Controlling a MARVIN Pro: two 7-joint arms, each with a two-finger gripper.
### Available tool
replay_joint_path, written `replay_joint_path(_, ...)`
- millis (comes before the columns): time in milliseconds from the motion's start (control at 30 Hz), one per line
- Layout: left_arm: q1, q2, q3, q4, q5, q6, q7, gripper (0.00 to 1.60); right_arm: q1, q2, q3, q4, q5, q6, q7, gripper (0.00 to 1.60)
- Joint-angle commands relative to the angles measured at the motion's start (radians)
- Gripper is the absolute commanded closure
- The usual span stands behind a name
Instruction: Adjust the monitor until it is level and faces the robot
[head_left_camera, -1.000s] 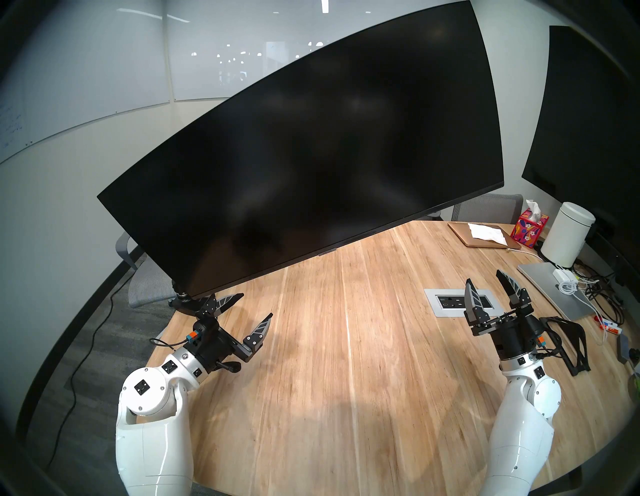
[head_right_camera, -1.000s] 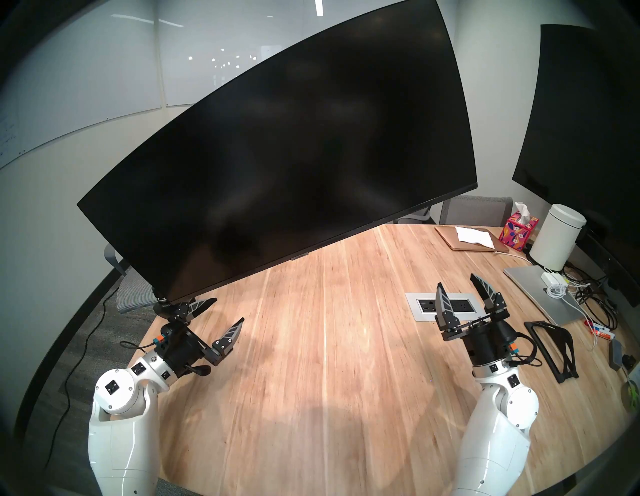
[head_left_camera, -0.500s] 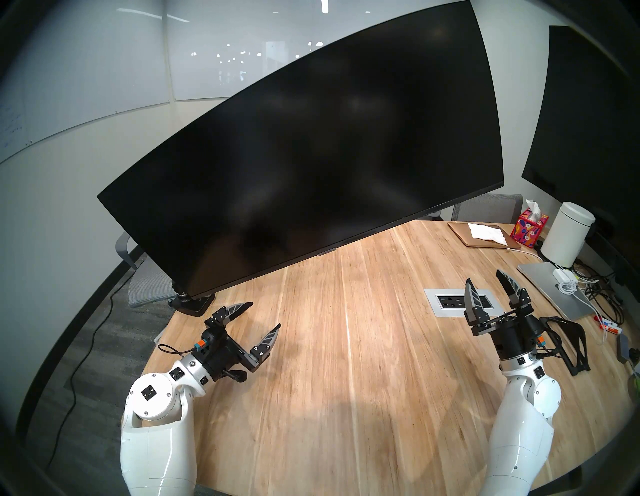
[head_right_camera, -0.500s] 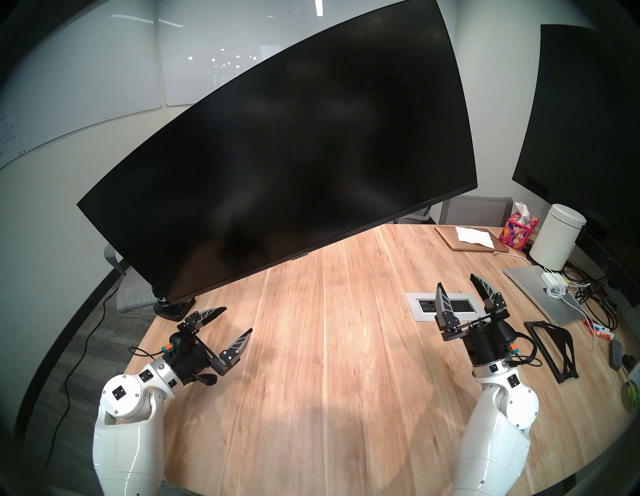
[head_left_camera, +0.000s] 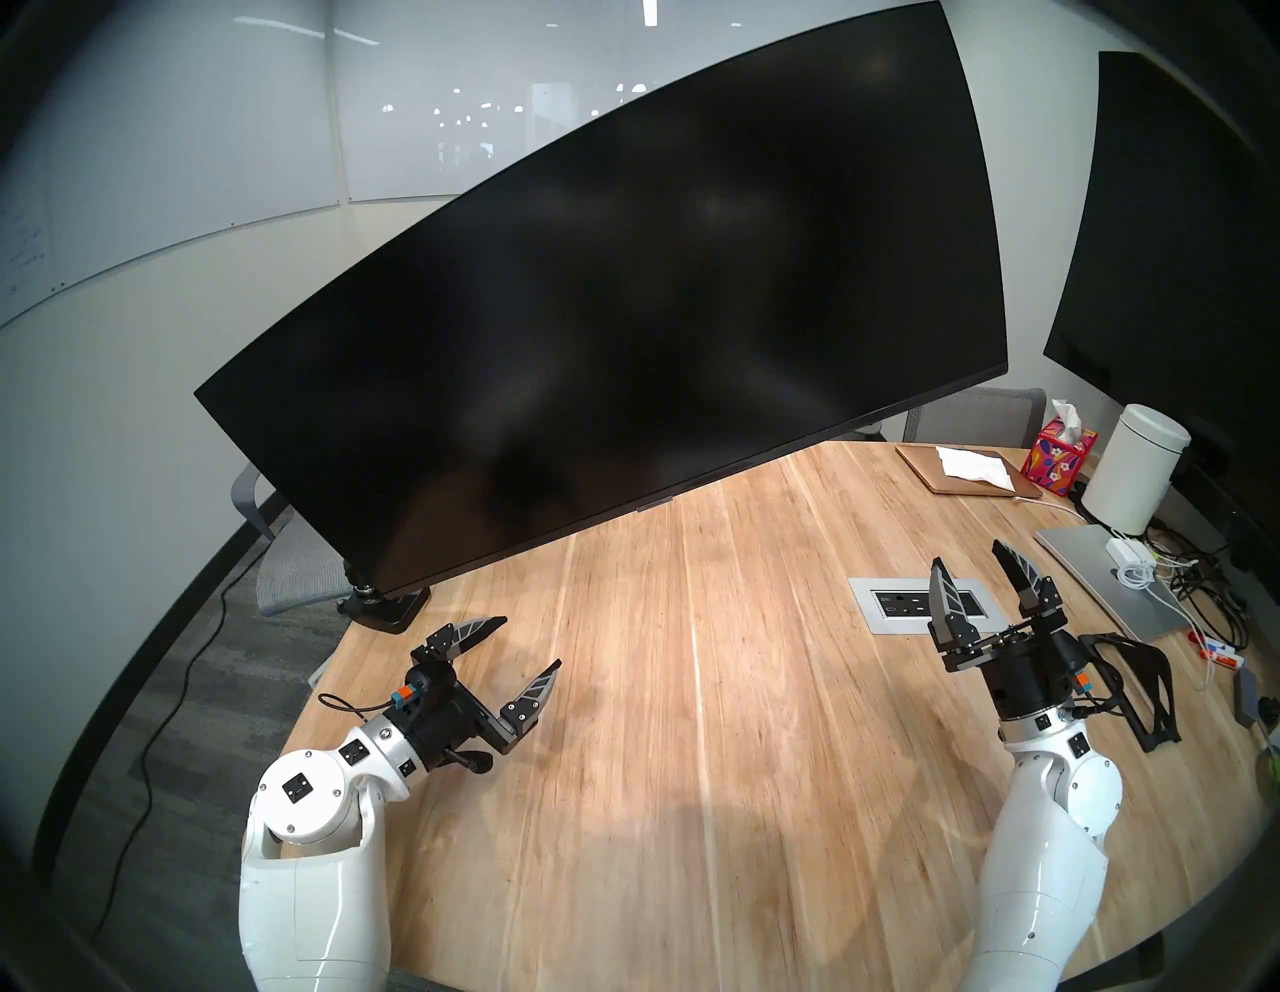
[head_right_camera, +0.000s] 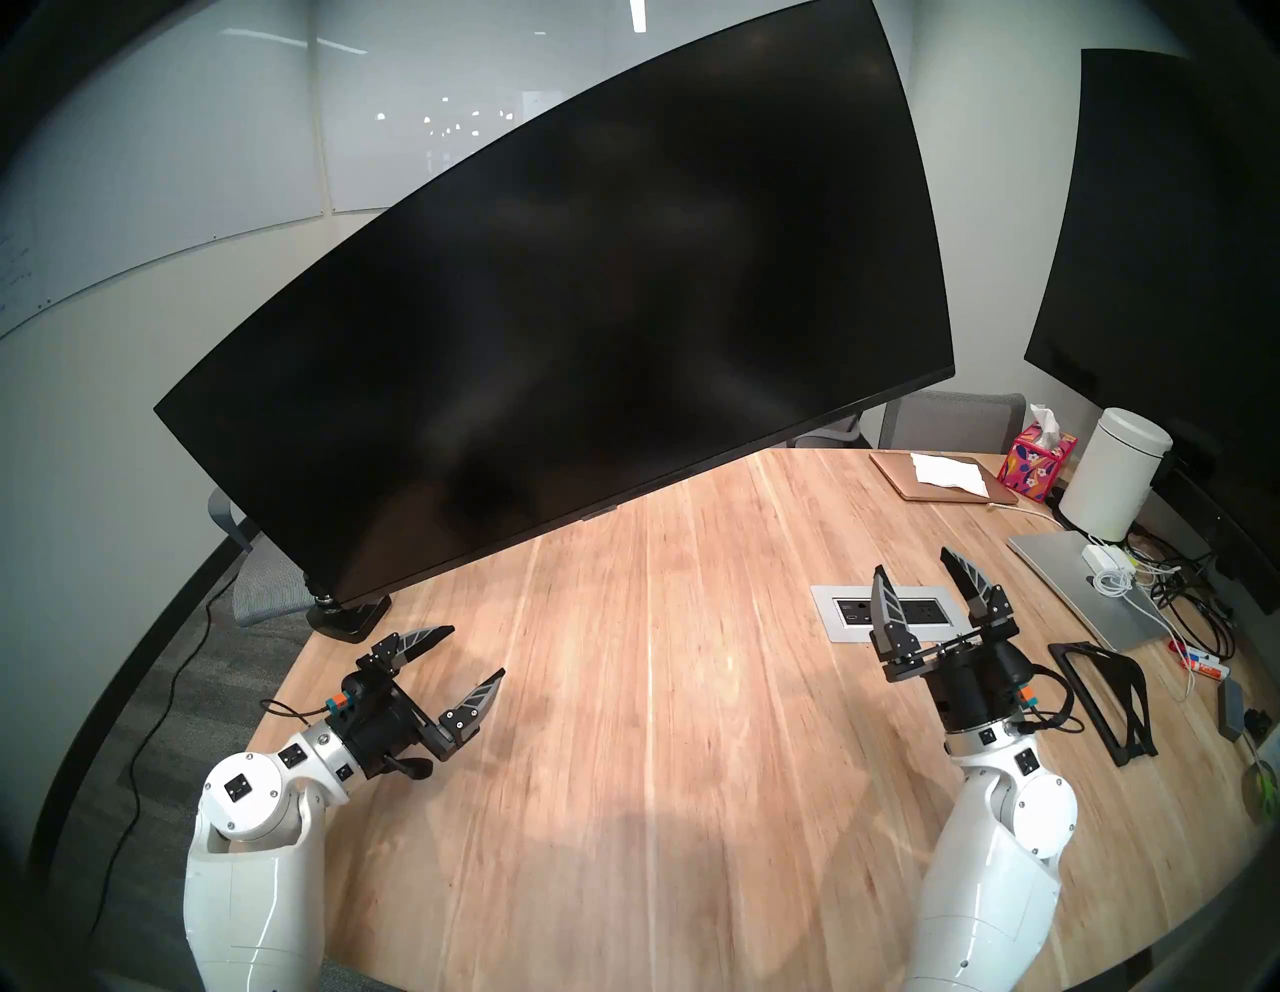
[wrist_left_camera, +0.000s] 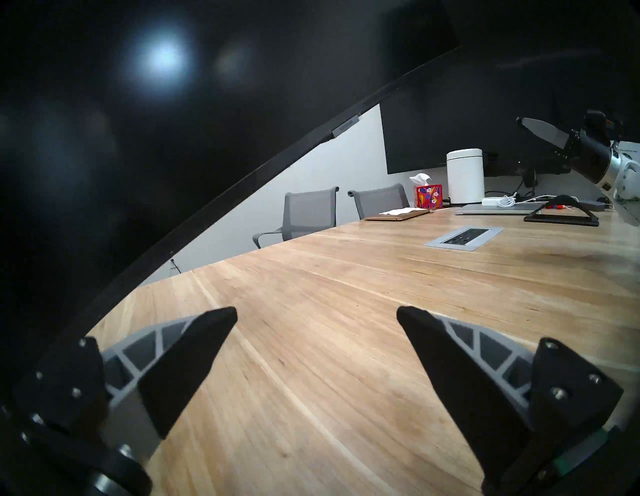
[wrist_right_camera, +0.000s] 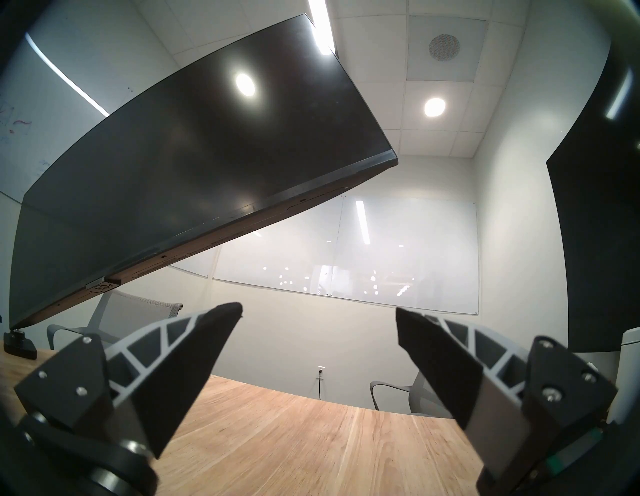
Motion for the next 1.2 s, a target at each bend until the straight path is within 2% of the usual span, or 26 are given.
replay_joint_path(0,-0.009,-0.01,-0.004,-0.019,0.001,0.025,0.015,0.0,0.002,0.0,-0.001,-0.014,0.005,0.0,0.002,0.0)
replay_joint_path(433,0.004,-0.007,-0.009,-0.032,-0.006,0.053,0.005,0.0,0.002,0.0,-0.001,-0.014,0.005,0.0,0.002,0.0)
replay_joint_path(567,0.006,-0.015,-0.03,-0.031,-0.027,0.051,0.004,0.0,0.002,0.0,-0.001,-0.014,0.005,0.0,0.002,0.0)
replay_joint_path(767,0.014,-0.007,-0.102,-0.015,-0.102,0.033,-0.026,0.0,0.002,0.0,-0.001,-0.014,0.005,0.0,0.002,0.0)
replay_joint_path(1067,0.022,0.06,-0.252,0.053,-0.228,0.002,-0.099,0.0,0.002,0.001,-0.001,-0.012,0.005,-0.001,0.001,0.0)
replay_joint_path(1167,0.025,0.081,-0.281,0.086,-0.257,-0.021,-0.133,0.0,0.002,0.001,-0.001,-0.013,0.005,-0.001,0.002,0.0)
